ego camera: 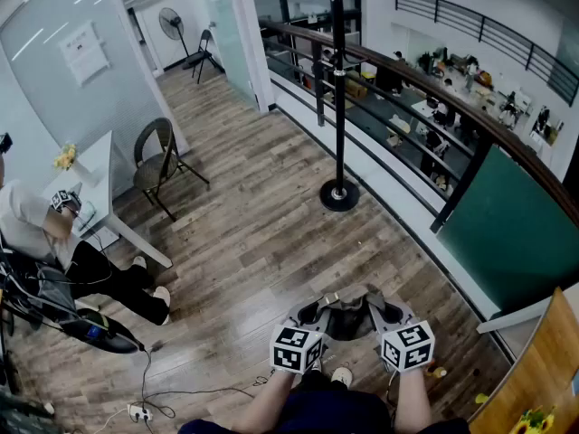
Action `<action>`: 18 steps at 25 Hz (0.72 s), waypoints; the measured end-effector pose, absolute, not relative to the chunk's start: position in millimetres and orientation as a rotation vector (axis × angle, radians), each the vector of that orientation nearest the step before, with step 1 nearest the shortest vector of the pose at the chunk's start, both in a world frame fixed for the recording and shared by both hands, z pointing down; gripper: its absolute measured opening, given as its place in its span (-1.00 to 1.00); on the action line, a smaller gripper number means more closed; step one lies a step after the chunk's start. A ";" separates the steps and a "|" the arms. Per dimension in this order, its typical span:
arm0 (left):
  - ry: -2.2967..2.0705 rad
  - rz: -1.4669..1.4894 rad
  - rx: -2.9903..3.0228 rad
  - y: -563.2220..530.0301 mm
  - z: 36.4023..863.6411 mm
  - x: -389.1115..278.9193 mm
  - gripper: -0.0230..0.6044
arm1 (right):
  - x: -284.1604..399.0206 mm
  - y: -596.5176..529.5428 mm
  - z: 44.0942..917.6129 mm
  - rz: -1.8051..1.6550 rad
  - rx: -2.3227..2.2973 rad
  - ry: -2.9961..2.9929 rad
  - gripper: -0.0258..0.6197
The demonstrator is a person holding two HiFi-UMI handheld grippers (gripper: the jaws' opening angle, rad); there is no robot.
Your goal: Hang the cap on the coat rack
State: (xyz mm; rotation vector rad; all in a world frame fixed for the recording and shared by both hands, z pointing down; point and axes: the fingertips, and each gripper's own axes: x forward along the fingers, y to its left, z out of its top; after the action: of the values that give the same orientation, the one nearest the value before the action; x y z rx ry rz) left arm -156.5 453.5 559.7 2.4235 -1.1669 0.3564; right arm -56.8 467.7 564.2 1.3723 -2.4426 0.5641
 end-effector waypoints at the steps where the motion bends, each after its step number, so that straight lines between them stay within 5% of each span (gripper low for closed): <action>1: -1.167 0.358 2.422 452.1 559.8 -157.6 -0.79 | -57.8 466.4 563.5 0.557 1.371 -2.439 -0.84; 18: -1.130 0.360 2.431 439.2 561.4 -170.8 -0.79 | -67.5 452.8 564.6 0.507 1.455 -2.347 -0.83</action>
State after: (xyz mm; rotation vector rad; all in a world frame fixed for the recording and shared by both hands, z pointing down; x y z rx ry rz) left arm -170.8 439.2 561.4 2.4306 -1.1301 0.3604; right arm -67.5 452.8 564.6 1.4546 -2.3466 0.5065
